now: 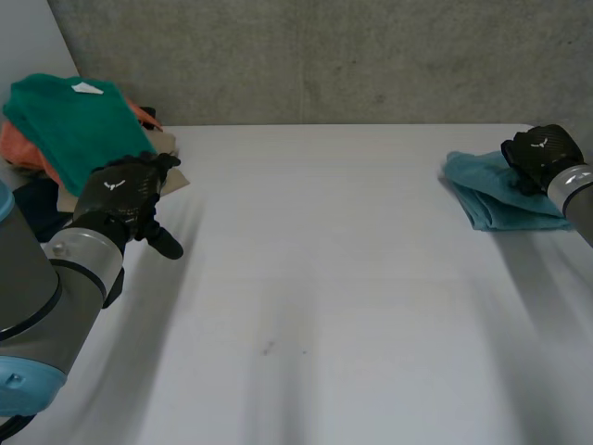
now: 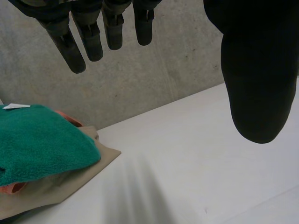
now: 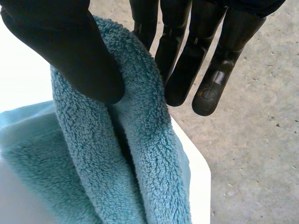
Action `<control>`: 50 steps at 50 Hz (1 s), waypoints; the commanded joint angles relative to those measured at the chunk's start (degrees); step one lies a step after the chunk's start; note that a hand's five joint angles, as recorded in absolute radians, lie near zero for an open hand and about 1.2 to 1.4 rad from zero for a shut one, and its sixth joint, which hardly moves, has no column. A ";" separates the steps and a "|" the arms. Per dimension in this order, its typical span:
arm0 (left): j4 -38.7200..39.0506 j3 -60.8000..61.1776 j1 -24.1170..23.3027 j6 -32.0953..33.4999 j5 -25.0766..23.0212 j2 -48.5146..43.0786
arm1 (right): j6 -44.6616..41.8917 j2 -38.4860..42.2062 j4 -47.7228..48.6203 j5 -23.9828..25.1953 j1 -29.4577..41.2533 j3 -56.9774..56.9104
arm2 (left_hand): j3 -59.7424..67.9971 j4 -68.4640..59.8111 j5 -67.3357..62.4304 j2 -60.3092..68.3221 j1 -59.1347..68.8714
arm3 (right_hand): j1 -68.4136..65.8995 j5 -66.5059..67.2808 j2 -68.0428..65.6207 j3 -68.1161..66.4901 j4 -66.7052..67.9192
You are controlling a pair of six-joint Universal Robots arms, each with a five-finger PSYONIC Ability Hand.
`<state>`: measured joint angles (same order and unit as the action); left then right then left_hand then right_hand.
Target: Fold the laundry.
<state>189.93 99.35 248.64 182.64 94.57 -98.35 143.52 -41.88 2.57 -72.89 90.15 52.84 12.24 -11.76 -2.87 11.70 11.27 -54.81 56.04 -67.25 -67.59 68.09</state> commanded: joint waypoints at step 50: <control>0.00 0.23 -0.35 0.09 0.00 0.18 | -3.41 -2.61 -2.57 0.65 0.55 5.97 | -2.24 1.76 2.87 -1.70 -1.27 | 14.12 -25.34 26.55 26.89 -27.39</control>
<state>189.93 99.58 248.32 182.72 94.57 -98.16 143.93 -48.49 -0.03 -72.17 90.56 61.57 12.24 -11.76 -2.87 11.70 11.27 -27.17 20.67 -31.68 -31.57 31.63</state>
